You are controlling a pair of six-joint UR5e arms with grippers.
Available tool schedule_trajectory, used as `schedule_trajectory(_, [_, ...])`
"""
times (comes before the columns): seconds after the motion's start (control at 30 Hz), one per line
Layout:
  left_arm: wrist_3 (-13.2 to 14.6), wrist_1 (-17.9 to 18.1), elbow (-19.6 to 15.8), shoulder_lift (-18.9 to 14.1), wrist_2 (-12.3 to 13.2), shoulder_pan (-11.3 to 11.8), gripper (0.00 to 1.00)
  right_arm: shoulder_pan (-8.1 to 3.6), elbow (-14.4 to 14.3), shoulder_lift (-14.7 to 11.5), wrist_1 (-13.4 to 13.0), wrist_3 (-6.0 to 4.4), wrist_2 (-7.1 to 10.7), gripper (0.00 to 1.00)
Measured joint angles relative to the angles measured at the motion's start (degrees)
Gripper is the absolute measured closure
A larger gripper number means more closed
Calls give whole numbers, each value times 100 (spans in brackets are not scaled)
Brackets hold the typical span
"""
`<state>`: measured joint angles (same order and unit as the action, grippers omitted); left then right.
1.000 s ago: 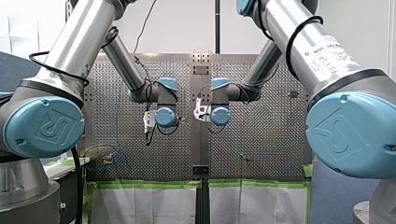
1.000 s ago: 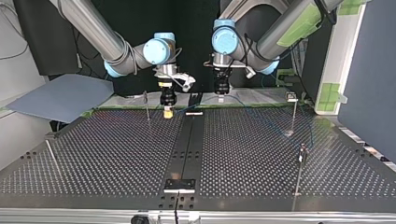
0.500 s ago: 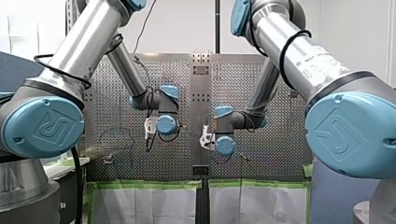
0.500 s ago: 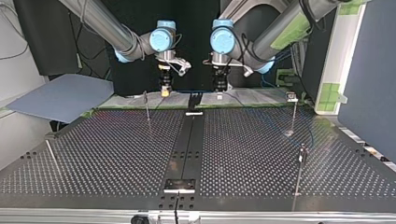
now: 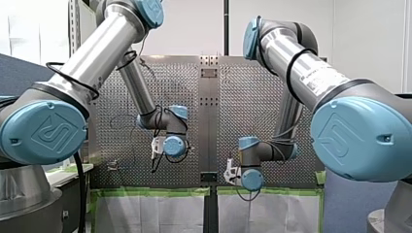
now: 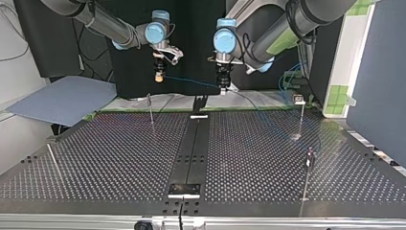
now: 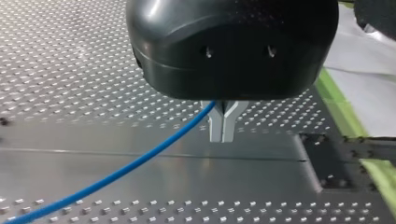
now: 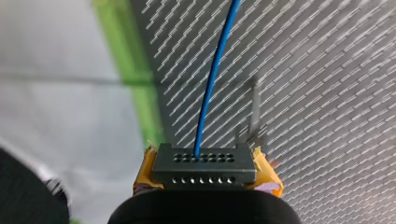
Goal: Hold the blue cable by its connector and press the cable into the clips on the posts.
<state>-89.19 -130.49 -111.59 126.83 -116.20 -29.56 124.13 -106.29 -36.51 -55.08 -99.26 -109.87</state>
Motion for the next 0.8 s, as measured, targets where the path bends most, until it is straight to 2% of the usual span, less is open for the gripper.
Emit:
schedule_trajectory(0.13, [22, 88, 10, 153, 2, -32, 100, -231, -230, 213, -231, 9, 43, 100])
schedule_trajectory(0.23, [99, 103, 102, 289, 19, -88, 100, -380, -392, 277, -395, 20, 57, 100])
schedule_trajectory(0.5, [206, 90, 445, 757, 39, -330, 100, -631, -810, 299, -810, 63, 203, 100])
schedule_trajectory(0.67, [207, 42, 690, 1011, -78, -555, 100, -779, -1081, 298, -1083, 180, 368, 100])
schedule_trajectory(0.8, [169, -72, 936, 1258, -215, -798, 100, -904, -1165, 293, -1260, 253, 490, 100])
